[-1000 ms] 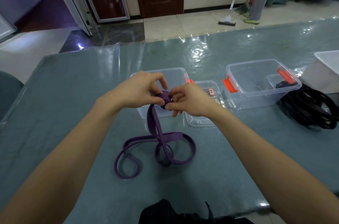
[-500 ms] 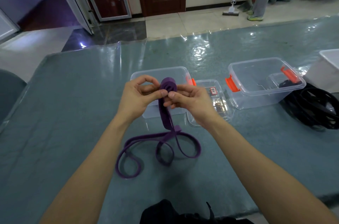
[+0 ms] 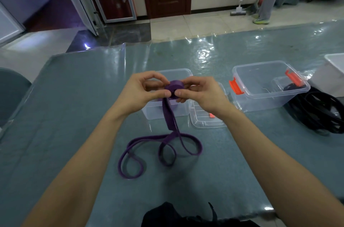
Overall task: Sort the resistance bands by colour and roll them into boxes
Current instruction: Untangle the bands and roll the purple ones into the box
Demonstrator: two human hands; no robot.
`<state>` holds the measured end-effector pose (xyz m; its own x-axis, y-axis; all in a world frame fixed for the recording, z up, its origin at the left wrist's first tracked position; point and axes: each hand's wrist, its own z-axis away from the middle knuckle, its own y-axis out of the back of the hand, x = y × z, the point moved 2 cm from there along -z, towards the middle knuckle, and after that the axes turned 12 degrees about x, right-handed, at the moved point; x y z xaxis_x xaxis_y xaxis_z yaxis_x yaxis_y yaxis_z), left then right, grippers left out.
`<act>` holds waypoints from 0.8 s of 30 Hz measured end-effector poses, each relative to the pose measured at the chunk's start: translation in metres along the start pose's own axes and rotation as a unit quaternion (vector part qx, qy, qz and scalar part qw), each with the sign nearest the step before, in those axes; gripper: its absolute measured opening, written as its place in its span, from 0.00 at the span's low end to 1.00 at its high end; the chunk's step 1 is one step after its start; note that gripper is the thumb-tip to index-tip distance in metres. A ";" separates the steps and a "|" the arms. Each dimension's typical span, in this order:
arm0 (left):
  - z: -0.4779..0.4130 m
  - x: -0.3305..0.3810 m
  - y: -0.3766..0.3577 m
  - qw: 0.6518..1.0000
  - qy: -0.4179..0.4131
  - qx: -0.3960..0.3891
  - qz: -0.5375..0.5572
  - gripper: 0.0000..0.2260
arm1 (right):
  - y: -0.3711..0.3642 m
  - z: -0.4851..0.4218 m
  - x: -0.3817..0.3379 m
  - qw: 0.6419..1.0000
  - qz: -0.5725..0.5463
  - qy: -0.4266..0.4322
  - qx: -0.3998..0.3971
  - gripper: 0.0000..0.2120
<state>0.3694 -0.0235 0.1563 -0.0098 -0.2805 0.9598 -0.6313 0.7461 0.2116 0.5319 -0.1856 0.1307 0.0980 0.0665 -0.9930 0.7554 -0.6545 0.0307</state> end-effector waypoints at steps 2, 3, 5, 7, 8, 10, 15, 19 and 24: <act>0.008 -0.005 -0.012 0.997 0.015 0.048 0.065 0.16 | 0.001 0.004 0.004 0.998 -0.049 -0.001 0.035 0.12; 0.012 -0.007 -0.019 0.994 0.015 0.067 0.080 0.16 | 0.001 0.007 0.005 0.996 -0.078 -0.009 0.050 0.12; 0.015 -0.010 -0.032 0.991 0.010 0.096 0.091 0.15 | -0.003 0.014 0.008 0.988 -0.131 -0.024 0.072 0.12; 0.014 -0.010 -0.037 0.991 0.010 0.112 0.078 0.14 | -0.003 0.022 0.013 0.984 -0.153 -0.042 0.085 0.13; 0.013 -0.009 -0.038 0.993 0.011 0.108 0.057 0.14 | 0.001 0.025 0.013 0.985 -0.141 -0.051 0.082 0.14; 0.011 -0.005 -0.037 0.997 0.002 0.075 -0.020 0.15 | 0.016 0.028 0.010 0.995 -0.057 -0.061 0.057 0.16; 0.001 0.031 -0.049 0.973 -0.051 -0.042 -0.220 0.14 | 0.050 0.023 -0.014 0.985 0.171 -0.008 -0.030 0.14; -0.006 0.064 -0.062 0.968 -0.083 -0.027 -0.234 0.15 | 0.064 0.021 -0.035 0.971 0.224 0.068 -0.041 0.11; -0.002 0.084 -0.081 0.978 -0.085 -0.001 -0.193 0.19 | 0.089 0.027 -0.052 0.978 0.173 0.112 -0.031 0.09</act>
<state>0.4210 -0.1061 0.2200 0.0999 -0.6373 0.7641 -0.6123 0.5660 0.5521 0.5765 -0.2675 0.1817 0.4900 0.0170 -0.8716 0.6883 -0.6211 0.3748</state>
